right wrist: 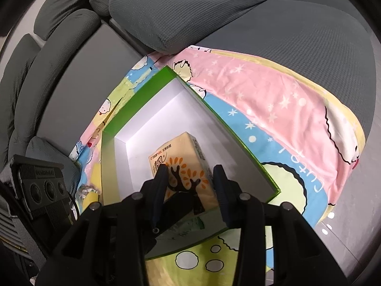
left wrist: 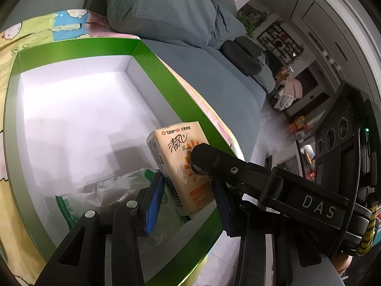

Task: Organize objects
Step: 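Lower the tissue pack into the box and open the right gripper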

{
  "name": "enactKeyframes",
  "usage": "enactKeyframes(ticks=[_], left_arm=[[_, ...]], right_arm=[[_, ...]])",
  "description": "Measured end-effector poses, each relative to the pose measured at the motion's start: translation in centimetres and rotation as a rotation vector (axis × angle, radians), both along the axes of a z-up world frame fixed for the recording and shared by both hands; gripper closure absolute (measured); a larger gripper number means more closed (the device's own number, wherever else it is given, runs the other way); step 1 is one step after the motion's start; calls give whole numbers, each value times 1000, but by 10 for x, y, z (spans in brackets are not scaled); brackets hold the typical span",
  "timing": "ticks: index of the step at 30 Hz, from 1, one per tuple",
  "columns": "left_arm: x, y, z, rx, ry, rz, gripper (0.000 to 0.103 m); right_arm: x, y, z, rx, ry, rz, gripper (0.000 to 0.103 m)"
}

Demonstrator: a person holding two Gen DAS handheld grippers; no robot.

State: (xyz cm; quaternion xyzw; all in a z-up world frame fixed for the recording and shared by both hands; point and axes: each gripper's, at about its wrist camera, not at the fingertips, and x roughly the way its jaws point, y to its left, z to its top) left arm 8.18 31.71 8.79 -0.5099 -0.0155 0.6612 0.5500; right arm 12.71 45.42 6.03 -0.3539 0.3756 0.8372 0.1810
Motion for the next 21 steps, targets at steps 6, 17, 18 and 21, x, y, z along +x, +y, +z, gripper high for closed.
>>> enactKeyframes(ticks=[6,17,18,21], left_arm=[[-1,-2,-3,-1,-14,6,60],[0,-9,-3,-13,-6,25,60],[0,-11,0,-16,3,33,60],[2,-18,11,-21,54,62,60]], right_arm=[[-2,0,-2,5,-15,-7,64],[0,1,-3,8,-20,-23,64],[-1,1,-2,8,-15,-20,64],[-2,-5,5,44,1,-7,62]])
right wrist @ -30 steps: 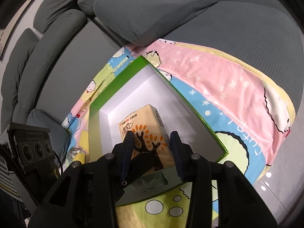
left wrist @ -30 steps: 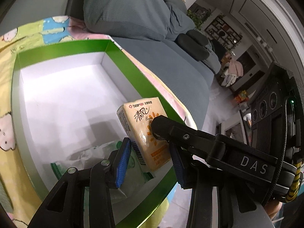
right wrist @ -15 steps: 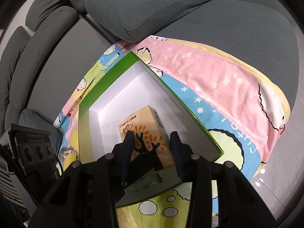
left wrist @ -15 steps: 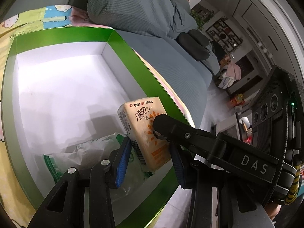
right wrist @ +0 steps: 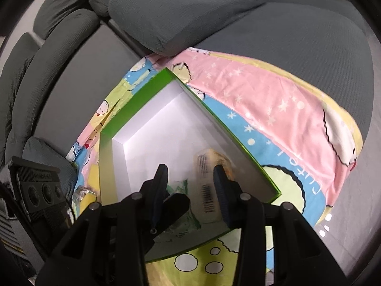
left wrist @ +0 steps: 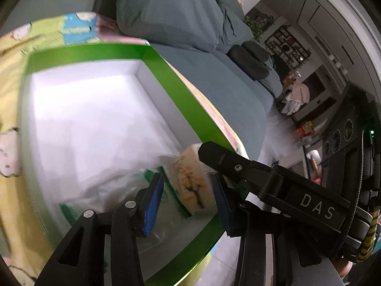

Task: Organize objects
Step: 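Lower the tissue pack into the box and open the right gripper, then move the right gripper to the large yellow sponge on the sheet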

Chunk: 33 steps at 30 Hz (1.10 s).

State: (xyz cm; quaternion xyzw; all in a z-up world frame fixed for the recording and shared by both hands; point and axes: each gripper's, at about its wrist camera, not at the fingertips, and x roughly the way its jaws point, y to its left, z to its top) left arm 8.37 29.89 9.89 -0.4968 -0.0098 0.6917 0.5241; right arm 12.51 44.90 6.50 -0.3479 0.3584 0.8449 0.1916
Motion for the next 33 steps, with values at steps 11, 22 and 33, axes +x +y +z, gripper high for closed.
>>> enactKeyframes(ticks=[11,22,33], left_arm=[[-1,-86,44,-1,208,175,60],[-22,-201,53,-13,295,415,37],[-72,-270,-9,71,27,567,36]], right_arm=[[-19,-57,37,110,181,210,51],[-54,-134,52,122,261,464,37],[-107,-195,29,24,176,636,36]])
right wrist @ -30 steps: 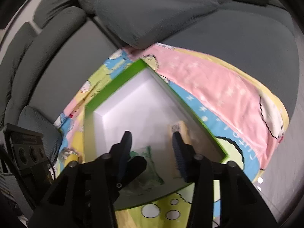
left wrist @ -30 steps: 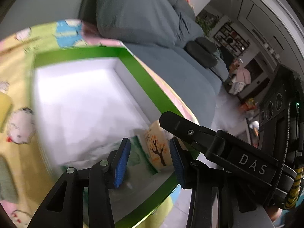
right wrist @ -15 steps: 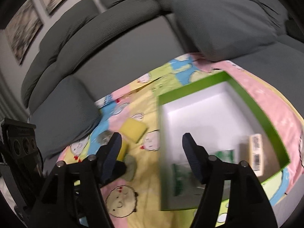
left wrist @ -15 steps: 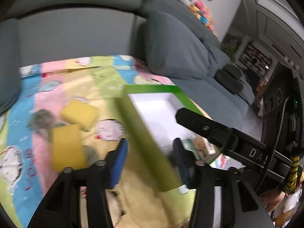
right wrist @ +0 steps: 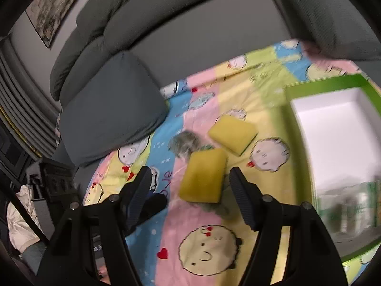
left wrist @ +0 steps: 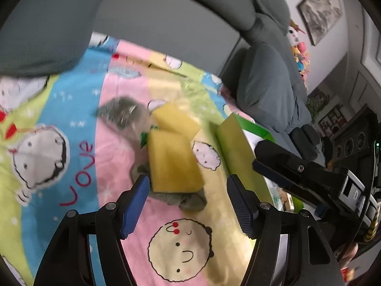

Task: Organize objects
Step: 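Move the right gripper to the large yellow sponge on the sheet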

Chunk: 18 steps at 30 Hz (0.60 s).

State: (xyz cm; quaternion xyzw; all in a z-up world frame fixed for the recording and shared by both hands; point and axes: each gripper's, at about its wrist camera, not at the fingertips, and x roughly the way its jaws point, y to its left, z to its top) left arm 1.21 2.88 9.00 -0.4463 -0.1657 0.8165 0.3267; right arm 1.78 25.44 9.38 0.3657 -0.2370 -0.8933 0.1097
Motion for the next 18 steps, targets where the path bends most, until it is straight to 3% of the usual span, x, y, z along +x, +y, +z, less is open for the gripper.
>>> enactKeyframes(ticks=[3,6,12,16,18], left_arm=[[-9,-3,-11,16,-47,32,36],[-12,0,-13,14,-42,47,36],[-16,16,-16,-24,2,9,36],[-17,23,-23,-27,-20,-7,50],[-18,24,-24,-36,-15,-7,52]], right_arm=[[-14,-8,-13,-6,-47,14,36],[-22,-9,-21,-17,-75,3,36],[-38,-8,-36,-72,-121,-22,54],[-45,-9,-43,-80,-153,-31,54],[-47,-9,-46,-77,-164,-37,54]])
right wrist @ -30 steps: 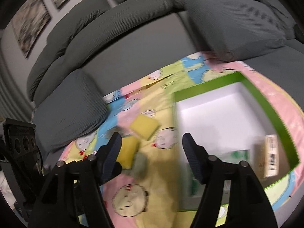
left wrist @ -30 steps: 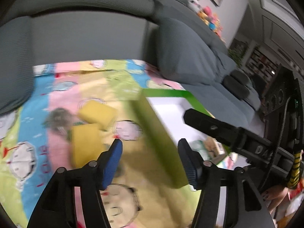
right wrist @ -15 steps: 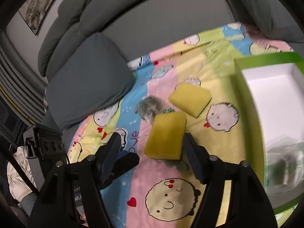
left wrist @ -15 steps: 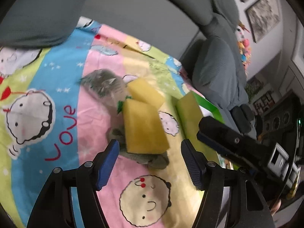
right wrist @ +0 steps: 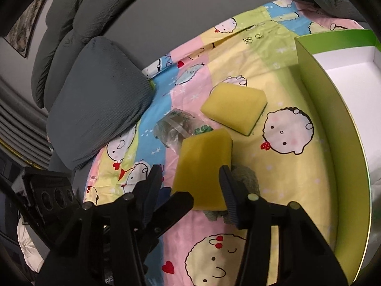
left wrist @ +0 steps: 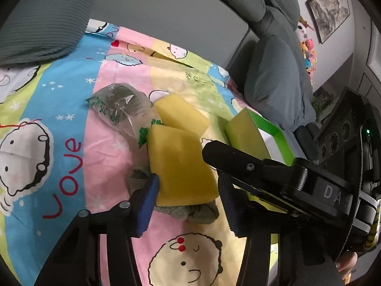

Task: Organize objects
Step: 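Move the right gripper to the large yellow sponge on the sheet, then grasp the yellow sponge with the right gripper and lift it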

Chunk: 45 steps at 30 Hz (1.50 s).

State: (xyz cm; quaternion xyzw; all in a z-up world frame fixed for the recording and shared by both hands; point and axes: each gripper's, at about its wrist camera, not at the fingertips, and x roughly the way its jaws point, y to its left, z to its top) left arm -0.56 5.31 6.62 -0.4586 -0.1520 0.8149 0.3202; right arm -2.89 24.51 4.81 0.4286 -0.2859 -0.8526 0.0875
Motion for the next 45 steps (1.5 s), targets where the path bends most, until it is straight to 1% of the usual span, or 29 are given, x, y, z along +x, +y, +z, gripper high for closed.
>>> enactKeyframes(ticks=[3,5,13,16,22,33,39,45], left_arm=[[-1,0,-3,-1,1,1,53],[-2,1,-4,0,-2,-3,61],[-1,6,-8,-32,1,-13,61],[0,6,-7,-34,4,-12,61],[11,6,7,-38,55,-9,61],[32,1,36,-43,175,3,61],[37,-3,41,-35,188,-4,61],[41,-4,43,-37,204,-8,61]], right_arm=[[-3,2,-3,5,-14,-13,54],[-4,3,-6,6,-22,-15,54],[-12,4,-21,6,-73,-16,53],[-13,4,-23,3,-77,-9,53],[-7,3,-14,-3,-39,2,53],[15,-8,14,13,95,21,53],[24,-11,22,28,129,25,53],[28,-14,26,34,144,36,53]])
